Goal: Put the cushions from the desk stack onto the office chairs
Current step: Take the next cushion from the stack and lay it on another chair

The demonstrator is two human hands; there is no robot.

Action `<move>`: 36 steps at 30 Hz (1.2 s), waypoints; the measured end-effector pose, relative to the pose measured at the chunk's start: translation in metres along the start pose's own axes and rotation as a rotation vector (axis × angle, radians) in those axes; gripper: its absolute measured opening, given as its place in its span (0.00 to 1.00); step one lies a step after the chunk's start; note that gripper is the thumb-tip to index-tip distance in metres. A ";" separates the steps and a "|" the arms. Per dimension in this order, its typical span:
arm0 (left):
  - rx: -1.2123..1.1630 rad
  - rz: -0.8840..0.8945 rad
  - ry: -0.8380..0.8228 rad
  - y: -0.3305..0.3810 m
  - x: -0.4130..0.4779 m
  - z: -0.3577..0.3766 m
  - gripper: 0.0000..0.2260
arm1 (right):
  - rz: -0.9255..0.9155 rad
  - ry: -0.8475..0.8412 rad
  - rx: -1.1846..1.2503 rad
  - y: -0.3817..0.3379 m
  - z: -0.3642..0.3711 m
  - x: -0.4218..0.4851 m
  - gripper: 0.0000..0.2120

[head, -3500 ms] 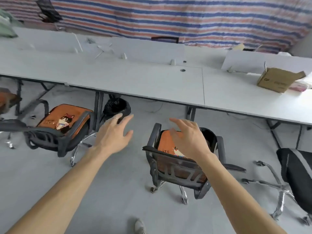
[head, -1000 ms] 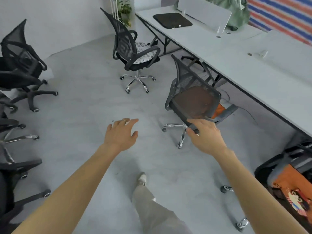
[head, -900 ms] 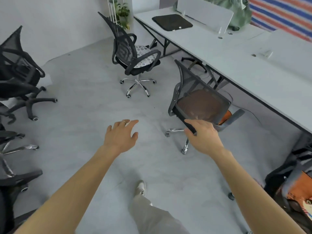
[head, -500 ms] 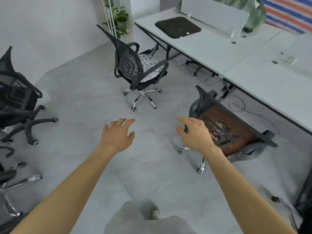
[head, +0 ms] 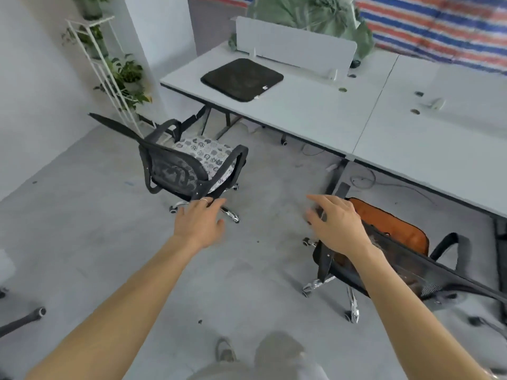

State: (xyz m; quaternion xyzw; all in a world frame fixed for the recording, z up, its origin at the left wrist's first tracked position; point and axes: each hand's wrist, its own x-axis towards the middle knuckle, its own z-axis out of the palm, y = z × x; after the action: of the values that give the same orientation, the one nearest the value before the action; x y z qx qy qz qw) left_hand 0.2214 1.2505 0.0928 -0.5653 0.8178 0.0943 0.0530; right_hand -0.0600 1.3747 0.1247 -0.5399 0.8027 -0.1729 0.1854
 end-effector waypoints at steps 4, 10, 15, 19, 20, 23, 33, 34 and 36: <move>0.006 0.116 0.034 -0.001 0.085 -0.025 0.24 | 0.074 0.055 -0.016 -0.007 -0.011 0.058 0.21; 0.030 0.235 0.030 0.013 0.229 -0.046 0.24 | 0.172 0.096 0.019 0.008 -0.011 0.163 0.21; 0.047 0.243 -0.006 0.031 0.356 -0.061 0.24 | 0.202 0.057 0.050 0.023 -0.017 0.283 0.22; 0.027 0.224 -0.049 0.040 0.438 -0.077 0.25 | 0.169 0.009 0.032 0.024 -0.027 0.376 0.22; 0.019 0.219 -0.056 0.041 0.459 -0.080 0.25 | 0.164 0.001 0.025 0.024 -0.029 0.401 0.21; 0.021 0.214 -0.054 0.042 0.513 -0.082 0.26 | 0.159 -0.027 0.015 0.020 -0.029 0.463 0.21; 0.064 0.154 -0.227 0.048 0.736 -0.045 0.26 | 0.310 -0.241 -0.043 0.051 0.010 0.670 0.22; 0.069 0.145 -0.256 0.049 0.754 -0.042 0.26 | 0.340 -0.283 -0.053 0.057 0.014 0.689 0.23; 0.085 0.141 -0.290 0.047 0.802 -0.035 0.26 | 0.414 -0.337 -0.059 0.068 0.029 0.732 0.23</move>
State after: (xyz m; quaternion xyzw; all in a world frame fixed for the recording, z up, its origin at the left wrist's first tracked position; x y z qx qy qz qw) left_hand -0.1068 0.5258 -0.0233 -0.4841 0.8424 0.1440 0.1877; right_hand -0.3553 0.7148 -0.0138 -0.3907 0.8585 -0.0154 0.3318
